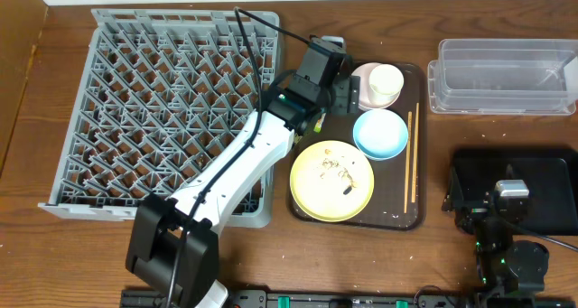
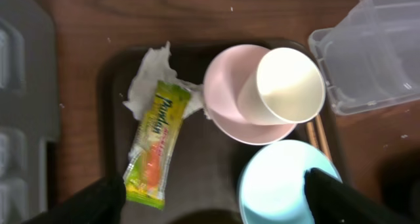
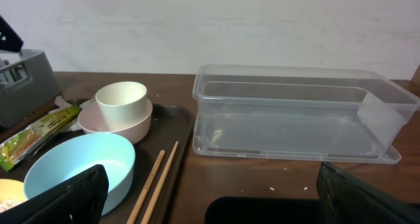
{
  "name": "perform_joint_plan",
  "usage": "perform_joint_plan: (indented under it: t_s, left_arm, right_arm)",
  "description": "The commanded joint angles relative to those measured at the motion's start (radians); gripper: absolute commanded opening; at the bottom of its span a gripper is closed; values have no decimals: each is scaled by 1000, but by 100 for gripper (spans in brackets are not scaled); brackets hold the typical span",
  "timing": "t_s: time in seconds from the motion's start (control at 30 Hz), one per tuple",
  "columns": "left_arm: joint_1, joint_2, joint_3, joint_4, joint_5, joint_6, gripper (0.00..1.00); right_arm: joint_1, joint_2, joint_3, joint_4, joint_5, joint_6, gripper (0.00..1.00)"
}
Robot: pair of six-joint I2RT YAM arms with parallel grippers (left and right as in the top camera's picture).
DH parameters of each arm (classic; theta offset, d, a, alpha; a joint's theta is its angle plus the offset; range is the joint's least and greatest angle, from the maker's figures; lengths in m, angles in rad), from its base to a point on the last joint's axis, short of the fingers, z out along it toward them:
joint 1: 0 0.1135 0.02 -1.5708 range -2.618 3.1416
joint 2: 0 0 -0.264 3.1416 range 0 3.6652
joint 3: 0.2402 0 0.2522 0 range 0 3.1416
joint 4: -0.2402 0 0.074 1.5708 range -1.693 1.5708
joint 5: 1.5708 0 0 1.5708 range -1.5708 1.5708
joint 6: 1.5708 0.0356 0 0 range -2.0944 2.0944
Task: Sort waste into correct bins and load items into the dishwasher
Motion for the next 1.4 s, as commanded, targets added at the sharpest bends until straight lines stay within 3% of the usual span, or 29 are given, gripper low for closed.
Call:
perform_joint_plan:
  t_s: [0.0,0.17,0.33,0.4,0.53,0.67,0.77,0.83,1.2,1.37]
  left_arm:
    - [-4,7,5,-23,17,-23,97]
    - [-4,7,5,-86,99,-15,100]
    - [-16,7,5,-126,376,140,89]
    - [-32,7,5,-137,391,148,83]
    - [-68,7,5,-145,339,147,76]
    - [-106,7,5,-141,322,147,62]
    - [-134,17,5,-120,124,147,58]
    - [-137,34,4,-72,61,147,58]
    - [-137,37,3,178,60,155,58]
    - [-137,90,3,323,-130,156,66]
  right_arm:
    - [-5,-5,-2,-4,2,-11,99]
    - [-5,-5,-2,-4,2,-11,99]
    - [-5,-5,-2,-4,2,-11,99]
    - [-5,-5,-2,-4,2,-11,99]
    - [-5,-5,-2,-4,2,-11,99]
    - [-5,-5,-2,-4,2,-11,99]
    - [-5,-5,-2,-4,2,-11,99]
    - [-5,-5,-2,-4,2,-11,99]
    - [-5,-5,-2,-4,2,-11,99]
    - [-5,-5,-2,-4,2,-11,99]
